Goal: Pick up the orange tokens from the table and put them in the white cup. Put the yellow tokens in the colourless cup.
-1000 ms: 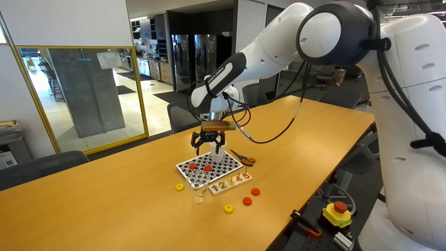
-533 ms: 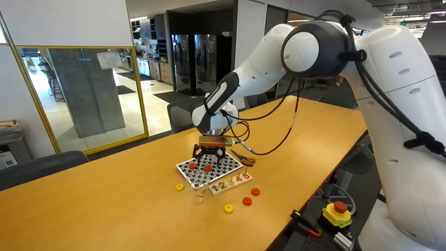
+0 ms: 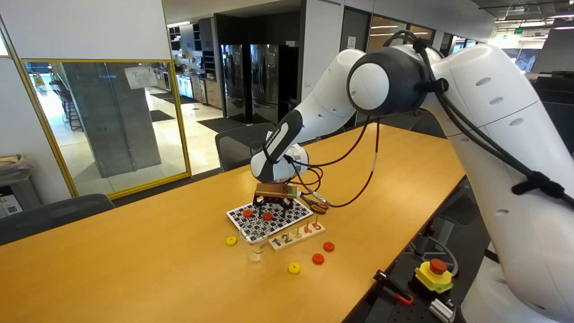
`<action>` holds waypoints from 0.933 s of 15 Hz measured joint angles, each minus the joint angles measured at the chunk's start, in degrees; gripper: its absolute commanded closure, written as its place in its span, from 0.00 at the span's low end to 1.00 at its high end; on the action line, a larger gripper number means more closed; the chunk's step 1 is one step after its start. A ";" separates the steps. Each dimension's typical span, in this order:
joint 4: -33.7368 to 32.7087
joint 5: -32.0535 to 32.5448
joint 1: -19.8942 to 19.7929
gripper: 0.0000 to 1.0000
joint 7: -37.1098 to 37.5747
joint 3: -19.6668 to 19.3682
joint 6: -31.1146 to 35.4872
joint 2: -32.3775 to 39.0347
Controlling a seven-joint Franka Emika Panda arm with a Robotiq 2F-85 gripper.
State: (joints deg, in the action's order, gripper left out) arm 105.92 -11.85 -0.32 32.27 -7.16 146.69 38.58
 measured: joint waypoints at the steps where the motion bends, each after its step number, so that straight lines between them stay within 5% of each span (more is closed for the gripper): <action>1: -0.41 0.00 0.19 0.00 0.57 -0.27 0.01 0.41; 9: -4.24 0.00 0.66 0.00 3.08 -0.76 0.00 3.74; 10: -4.67 0.00 0.66 0.25 3.30 -0.80 -0.01 4.13; 14: -5.77 0.00 0.72 0.50 3.82 -1.18 -0.07 4.88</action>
State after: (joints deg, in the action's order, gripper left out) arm 100.15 -11.85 0.39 36.09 -8.33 146.61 43.46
